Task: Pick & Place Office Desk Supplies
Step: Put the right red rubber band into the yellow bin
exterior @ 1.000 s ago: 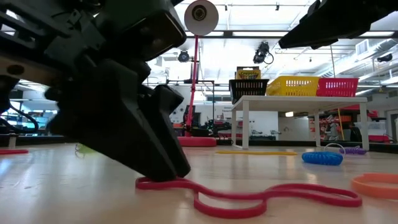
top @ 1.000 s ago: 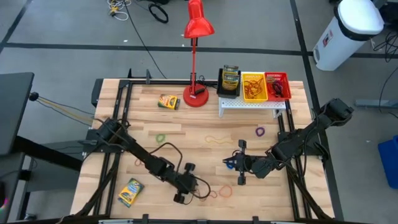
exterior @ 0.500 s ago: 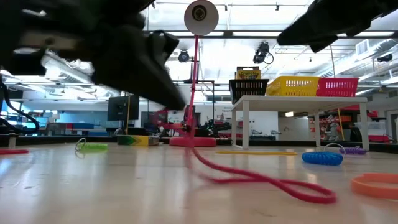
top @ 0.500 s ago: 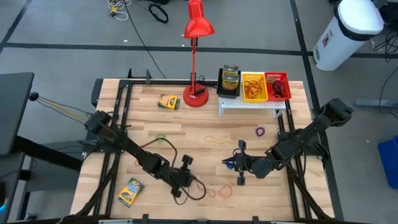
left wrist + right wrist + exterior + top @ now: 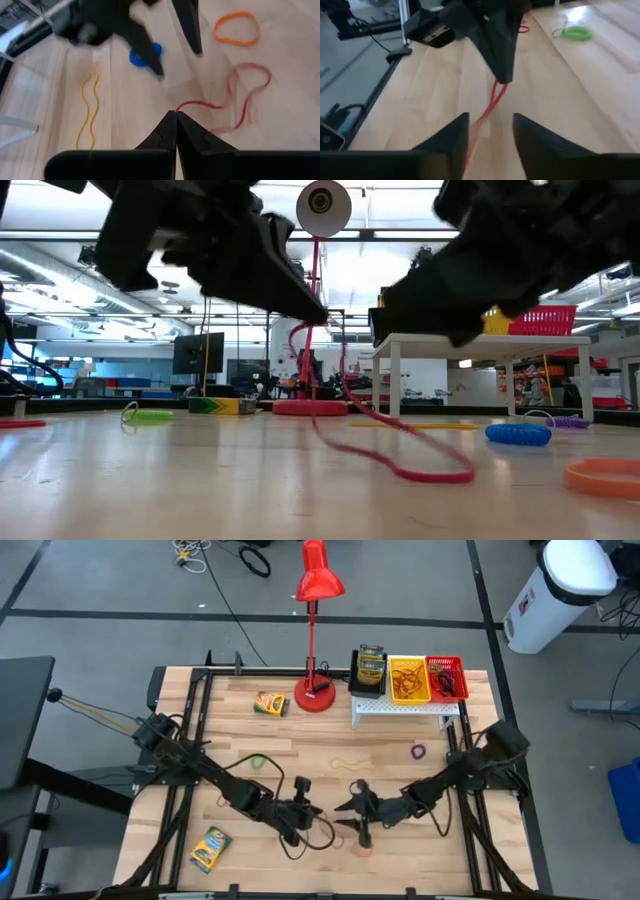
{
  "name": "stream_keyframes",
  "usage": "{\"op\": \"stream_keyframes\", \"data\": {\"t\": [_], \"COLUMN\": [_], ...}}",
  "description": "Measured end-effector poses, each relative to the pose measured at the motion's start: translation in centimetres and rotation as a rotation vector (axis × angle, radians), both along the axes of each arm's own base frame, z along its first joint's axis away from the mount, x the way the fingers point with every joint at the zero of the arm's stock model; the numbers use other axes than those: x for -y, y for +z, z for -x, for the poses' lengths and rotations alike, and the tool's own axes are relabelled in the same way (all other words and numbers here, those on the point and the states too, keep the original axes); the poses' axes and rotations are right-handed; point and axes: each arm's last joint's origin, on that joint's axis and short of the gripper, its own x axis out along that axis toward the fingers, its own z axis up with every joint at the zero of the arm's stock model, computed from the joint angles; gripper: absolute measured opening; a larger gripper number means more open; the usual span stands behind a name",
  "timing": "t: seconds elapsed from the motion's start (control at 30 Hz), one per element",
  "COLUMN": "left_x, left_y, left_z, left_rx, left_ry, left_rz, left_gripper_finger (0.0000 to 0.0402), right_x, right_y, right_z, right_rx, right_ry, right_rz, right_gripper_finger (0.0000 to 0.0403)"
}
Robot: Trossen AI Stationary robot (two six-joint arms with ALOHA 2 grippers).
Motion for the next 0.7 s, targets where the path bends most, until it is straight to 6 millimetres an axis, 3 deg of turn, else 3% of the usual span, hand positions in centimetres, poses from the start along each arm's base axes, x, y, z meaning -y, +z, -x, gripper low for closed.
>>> {"op": "stream_keyframes", "data": {"t": [0.2, 0.43, 0.57, 0.7], "left_x": [-0.2, -0.6, -0.7, -0.4], "left_y": [0.3, 0.5, 0.6, 0.6], "left_z": [-0.4, -0.7, -0.7, -0.4], "left_rx": [0.031, 0.048, 0.067, 0.081], "left_ry": [0.004, 0.011, 0.043, 0.091], "left_rz": [0.001, -0.004, -0.013, -0.050], "left_gripper_finger": [0.0006, 0.0005, 0.0010, 0.0034], "right_x": [0.9, 0.2, 0.0, 0.0], "right_y": [-1.8, -2.8, -2.9, -2.9], "right_z": [-1.5, -4.0, -4.8, -4.7], "right_rx": [0.010, 0.023, 0.034, 0.048], "right_ry": [0.003, 0.092, 0.081, 0.039], "right_rz": [-0.083, -0.112, -0.085, -0.024], "right_gripper_finger": [0.0233, 0.0238, 0.0181, 0.0053]}}
